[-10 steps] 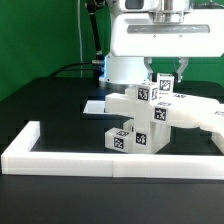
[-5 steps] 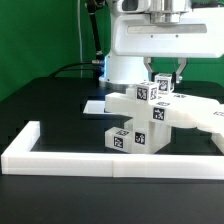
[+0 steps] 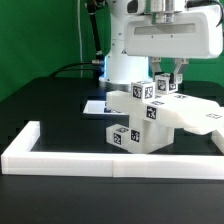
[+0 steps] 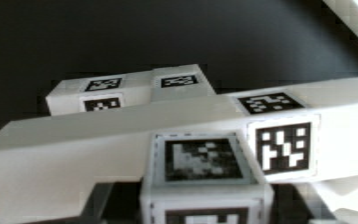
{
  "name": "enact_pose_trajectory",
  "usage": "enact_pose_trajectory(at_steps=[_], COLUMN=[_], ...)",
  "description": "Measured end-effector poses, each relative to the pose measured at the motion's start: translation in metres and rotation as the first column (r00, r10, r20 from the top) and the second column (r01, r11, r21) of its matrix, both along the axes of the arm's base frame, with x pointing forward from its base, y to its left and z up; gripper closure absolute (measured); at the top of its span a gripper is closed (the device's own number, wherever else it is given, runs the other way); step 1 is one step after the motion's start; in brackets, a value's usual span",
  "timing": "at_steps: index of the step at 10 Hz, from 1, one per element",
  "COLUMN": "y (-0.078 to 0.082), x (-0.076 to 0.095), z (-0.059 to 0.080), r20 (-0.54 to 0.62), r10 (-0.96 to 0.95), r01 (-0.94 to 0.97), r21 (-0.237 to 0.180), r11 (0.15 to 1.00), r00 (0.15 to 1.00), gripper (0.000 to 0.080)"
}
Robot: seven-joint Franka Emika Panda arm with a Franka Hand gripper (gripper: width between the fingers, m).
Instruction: Assemble chair
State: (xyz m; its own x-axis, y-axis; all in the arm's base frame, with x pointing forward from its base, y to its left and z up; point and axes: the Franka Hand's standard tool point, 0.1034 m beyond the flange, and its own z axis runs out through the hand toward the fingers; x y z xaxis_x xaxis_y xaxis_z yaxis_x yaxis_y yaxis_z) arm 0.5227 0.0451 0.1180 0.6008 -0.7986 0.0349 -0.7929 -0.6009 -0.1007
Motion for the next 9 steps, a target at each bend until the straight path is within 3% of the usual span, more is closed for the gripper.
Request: enact_pose_trajectory(at_steps=[2,4,5,6,7,8,9], y=[0.0013,0.0015,0.0017,0.0035,0.0044,0.0046,0.0052], x=[0.0000,0.0000,0.0000,0.0003,0.0001,-0.0013,-0.0013], z=[0.0001,0.0001,0.0001,0.0004,0.0003,-0.0003,0.0002], r20=[-0.005,-0.005,-0.004,-0.002,0.003,0.009,0.010], r10=[-0.138,-0.144,-0.099,-0.048,0.019,0.132,0.177], r01=[0.139,0.144,0.099,0.048,-0.019,-0.132,-0.177], r21=[0.019,0.019,0.013,0.008,0.001,-0.011,-0.016], r11=[0.990,0.989,0.995,0.999,1.000,0.991,0.984], r00=[0.990,0.990,0.995,0.999,1.000,0.991,0.984], gripper=[0.0511,0.0511,0.0433,0.0251,0.0251,0.0171,0.0156])
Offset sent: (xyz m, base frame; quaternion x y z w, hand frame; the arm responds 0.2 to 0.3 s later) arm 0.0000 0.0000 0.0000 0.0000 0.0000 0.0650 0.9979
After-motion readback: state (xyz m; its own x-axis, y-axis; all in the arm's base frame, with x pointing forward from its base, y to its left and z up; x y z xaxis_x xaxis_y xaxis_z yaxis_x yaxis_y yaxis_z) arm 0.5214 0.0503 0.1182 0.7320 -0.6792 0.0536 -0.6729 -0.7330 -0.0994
